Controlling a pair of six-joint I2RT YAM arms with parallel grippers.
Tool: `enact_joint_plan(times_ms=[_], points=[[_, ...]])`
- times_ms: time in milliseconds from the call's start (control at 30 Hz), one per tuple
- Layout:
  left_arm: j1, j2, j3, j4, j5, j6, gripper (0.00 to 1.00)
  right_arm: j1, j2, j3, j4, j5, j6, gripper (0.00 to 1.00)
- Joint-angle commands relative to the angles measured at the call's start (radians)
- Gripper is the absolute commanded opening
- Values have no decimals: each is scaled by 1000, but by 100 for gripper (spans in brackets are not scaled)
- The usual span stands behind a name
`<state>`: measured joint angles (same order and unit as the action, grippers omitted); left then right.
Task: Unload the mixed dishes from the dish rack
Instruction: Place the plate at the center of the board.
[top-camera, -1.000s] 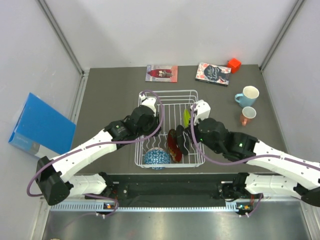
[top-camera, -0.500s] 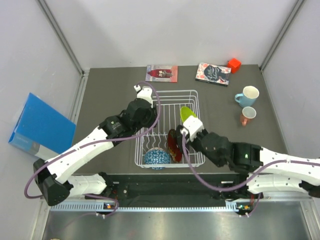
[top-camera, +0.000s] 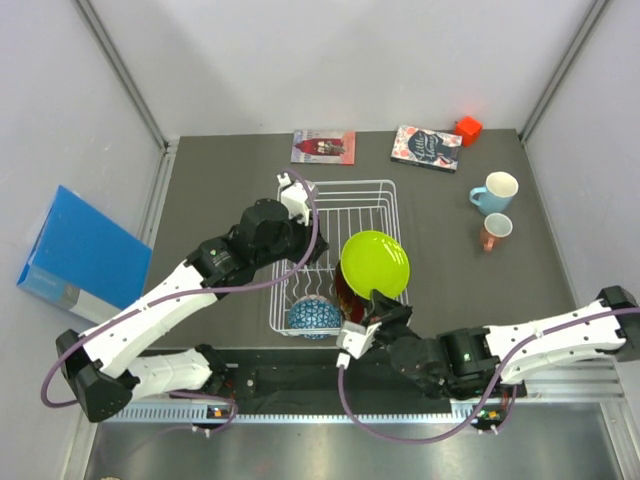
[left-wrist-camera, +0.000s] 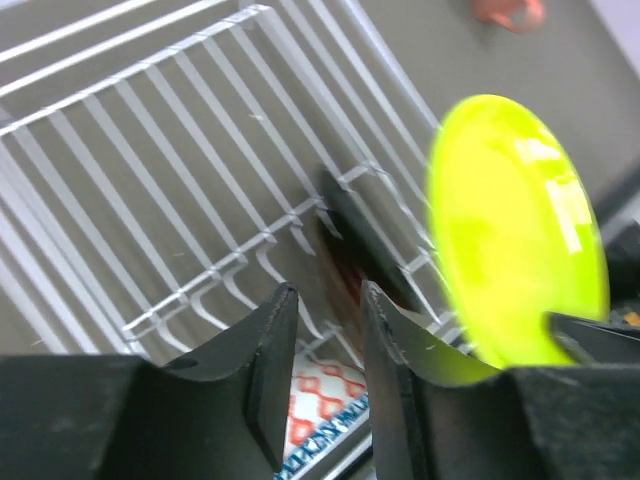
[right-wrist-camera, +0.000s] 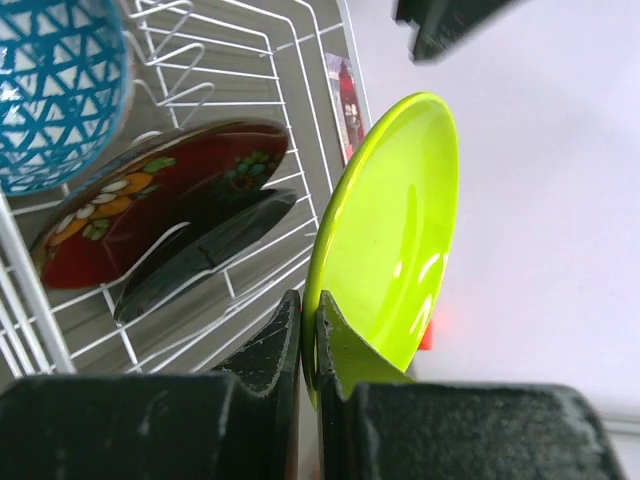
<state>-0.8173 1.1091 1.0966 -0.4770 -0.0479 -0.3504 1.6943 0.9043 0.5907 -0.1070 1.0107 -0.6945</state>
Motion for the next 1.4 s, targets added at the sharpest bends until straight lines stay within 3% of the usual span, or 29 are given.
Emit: enact_joint_plan(times_ms=[0, 367, 733, 833, 867, 933, 1133, 1167, 1233, 1267, 1333, 1367], points=[[1, -25, 8, 66, 219, 37, 38, 62, 59, -46, 214, 123, -212, 0], [1, -37, 6, 74, 249, 60, 47, 74, 116, -57, 312, 68, -284, 0], [3, 1, -35, 101, 344, 73, 44, 93, 108, -26, 342, 28, -270, 0], [3, 5, -43, 115, 362, 73, 29, 103, 102, -26, 351, 26, -267, 0], [1, 5, -43, 115, 364, 73, 15, 105, 102, -28, 354, 26, -267, 0], [3, 12, -41, 113, 375, 77, 0, 110, 99, -31, 363, 37, -266, 0], [3, 6, -43, 120, 378, 80, 0, 120, 96, -40, 394, 72, -273, 0], [1, 3, -46, 118, 362, 77, 0, 120, 99, -40, 409, 81, -277, 2], [1, -11, -41, 118, 315, 64, 0, 120, 113, -28, 429, 115, -264, 19], [3, -18, -43, 118, 281, 59, 0, 120, 114, -25, 426, 126, -257, 36], [3, -35, -38, 130, 252, 45, 0, 119, 111, -22, 441, 149, -241, 52], [3, -40, -37, 135, 223, 44, 0, 120, 108, -23, 457, 160, -243, 79]])
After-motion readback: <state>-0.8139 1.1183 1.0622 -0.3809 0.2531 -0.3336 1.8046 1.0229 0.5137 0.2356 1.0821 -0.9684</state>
